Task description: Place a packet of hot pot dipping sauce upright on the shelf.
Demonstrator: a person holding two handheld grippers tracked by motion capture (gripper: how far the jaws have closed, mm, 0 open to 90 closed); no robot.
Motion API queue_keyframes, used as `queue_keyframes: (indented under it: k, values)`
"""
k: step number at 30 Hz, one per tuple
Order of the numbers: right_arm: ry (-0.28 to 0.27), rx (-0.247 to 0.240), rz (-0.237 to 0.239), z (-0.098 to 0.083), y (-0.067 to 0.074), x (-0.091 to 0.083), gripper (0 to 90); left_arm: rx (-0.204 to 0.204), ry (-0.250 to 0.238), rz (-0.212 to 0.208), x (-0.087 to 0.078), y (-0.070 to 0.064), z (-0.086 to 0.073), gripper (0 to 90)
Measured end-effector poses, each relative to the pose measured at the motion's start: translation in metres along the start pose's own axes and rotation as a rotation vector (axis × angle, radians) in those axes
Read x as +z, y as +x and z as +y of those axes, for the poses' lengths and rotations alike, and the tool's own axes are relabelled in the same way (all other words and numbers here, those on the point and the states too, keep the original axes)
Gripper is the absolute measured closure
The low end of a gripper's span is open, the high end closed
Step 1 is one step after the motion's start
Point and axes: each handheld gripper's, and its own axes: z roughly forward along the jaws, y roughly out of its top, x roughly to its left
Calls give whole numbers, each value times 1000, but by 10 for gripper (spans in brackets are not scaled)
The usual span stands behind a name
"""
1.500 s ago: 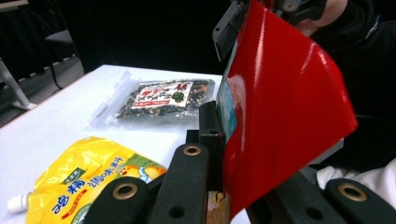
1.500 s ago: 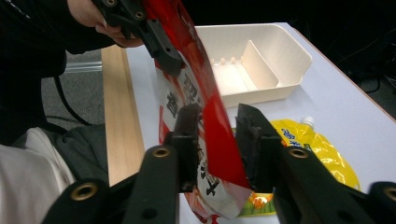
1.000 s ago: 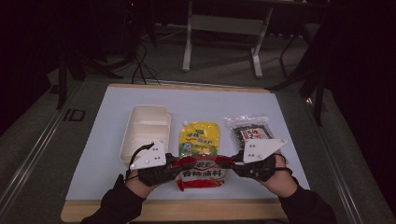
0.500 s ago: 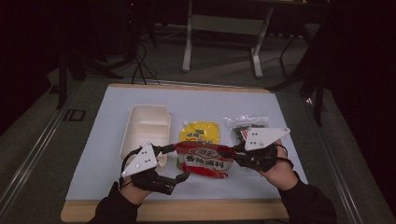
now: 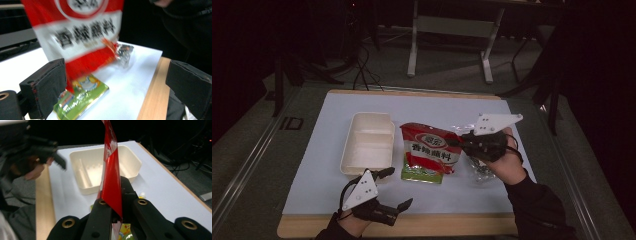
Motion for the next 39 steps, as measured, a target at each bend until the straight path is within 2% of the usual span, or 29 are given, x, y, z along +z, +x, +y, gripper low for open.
queue_keyframes:
  k: [3,4,6,10,11,16,18,21,32,39]
  values:
    - [-1,3,-6,2,-2,1,891,-3,2,6,0,-2,-3,46]
    - [-2,6,-13,3,-5,2,890,-6,9,8,2,-5,-11,46]
    - [-17,18,-26,12,-16,8,890,2,18,12,4,-7,-16,46]
    - [-17,16,-34,16,-20,12,890,1,28,5,6,-10,-22,46]
    - [-19,20,-41,22,-25,19,890,5,30,10,7,-11,-24,46]
    - [-26,17,-38,33,-32,34,890,10,40,16,7,-16,-31,46]
    - [-31,12,-50,38,-34,39,890,24,52,16,7,-18,-34,46]
    - [-42,16,-53,45,-39,48,890,39,58,20,7,-19,-35,46]
    - [-35,12,-50,65,-52,79,889,19,51,12,6,-17,-37,46]
    - [-66,23,-17,74,-61,105,890,7,48,6,5,-15,-38,46]
